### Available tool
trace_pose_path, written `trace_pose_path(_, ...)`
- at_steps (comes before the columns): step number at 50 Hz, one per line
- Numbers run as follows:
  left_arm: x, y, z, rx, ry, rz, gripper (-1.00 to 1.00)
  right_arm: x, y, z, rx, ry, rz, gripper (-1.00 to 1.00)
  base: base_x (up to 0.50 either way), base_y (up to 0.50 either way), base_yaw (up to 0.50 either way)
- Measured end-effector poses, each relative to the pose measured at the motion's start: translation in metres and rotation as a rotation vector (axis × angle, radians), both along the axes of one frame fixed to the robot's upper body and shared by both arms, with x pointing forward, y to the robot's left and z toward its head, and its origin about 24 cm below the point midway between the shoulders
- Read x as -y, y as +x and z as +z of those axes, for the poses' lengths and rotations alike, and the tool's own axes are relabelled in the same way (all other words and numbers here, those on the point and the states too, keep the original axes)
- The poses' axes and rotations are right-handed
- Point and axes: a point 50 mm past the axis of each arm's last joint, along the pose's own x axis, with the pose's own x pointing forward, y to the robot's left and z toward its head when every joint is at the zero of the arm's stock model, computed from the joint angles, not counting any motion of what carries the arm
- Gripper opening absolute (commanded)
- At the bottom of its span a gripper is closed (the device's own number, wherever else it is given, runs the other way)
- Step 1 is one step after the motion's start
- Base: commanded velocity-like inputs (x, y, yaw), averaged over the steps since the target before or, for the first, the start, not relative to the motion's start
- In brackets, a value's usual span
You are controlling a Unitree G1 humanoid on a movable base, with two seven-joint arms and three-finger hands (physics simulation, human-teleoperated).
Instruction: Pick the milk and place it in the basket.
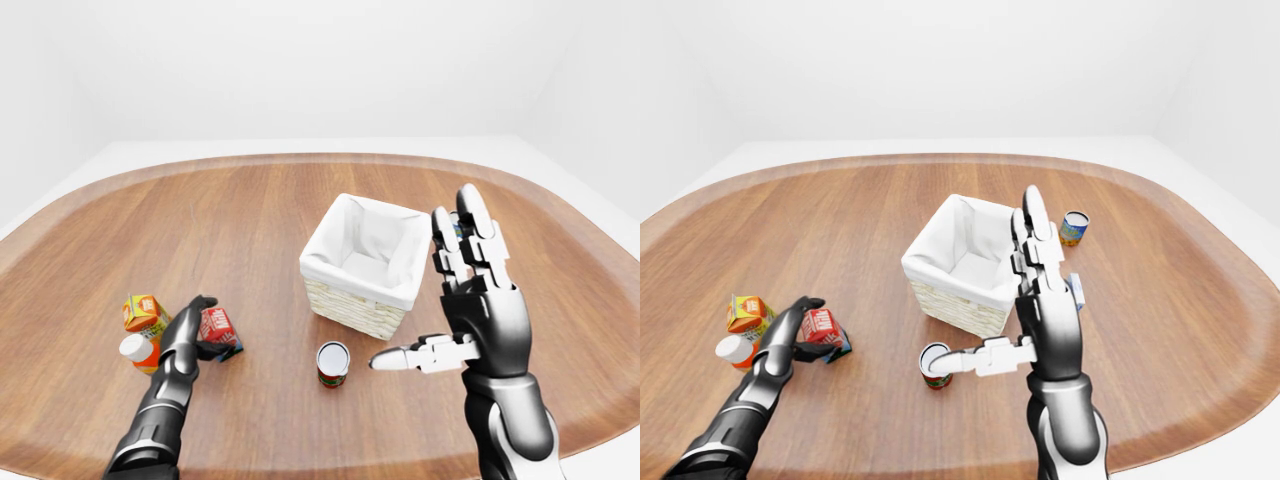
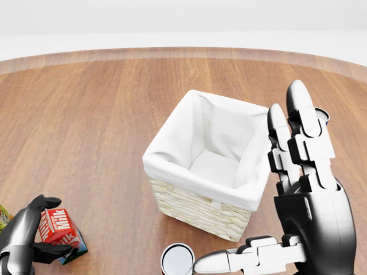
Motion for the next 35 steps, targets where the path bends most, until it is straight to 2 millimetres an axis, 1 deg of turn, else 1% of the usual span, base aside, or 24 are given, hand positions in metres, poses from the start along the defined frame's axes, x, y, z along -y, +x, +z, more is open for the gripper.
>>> trace_pose_path(6,-0.002,0.003,0.001,-0.011,-0.022,0.007,-1.00,0.000,0.000,0.000,0.001,0.000,-0.001,1.00,0.00,0.00,0.00)
trace_pose_path(10,0.001,0.001,-0.004,-0.039,-0.036,-0.006,-1.00,0.000,0.000,0.000,0.001,0.000,-0.001,1.00,0.00,0.00,0.00)
trace_pose_path(22,0.003,-0.001,-0.004,-0.047,-0.048,-0.035,-1.00,0.000,0.000,0.000,0.001,0.000,-0.001,1.00,0.00,0.00,0.00)
trace_pose_path(29,0.006,0.001,0.000,-0.034,-0.051,-0.062,-1.00,0.000,0.000,0.000,-0.001,-0.001,-0.001,1.00,0.00,0.00,0.00)
trace_pose_path(35,0.009,0.007,0.010,0.007,-0.071,-0.086,-1.00,0.000,0.000,0.000,-0.002,-0.001,0.000,1.00,0.00,0.00,0.00)
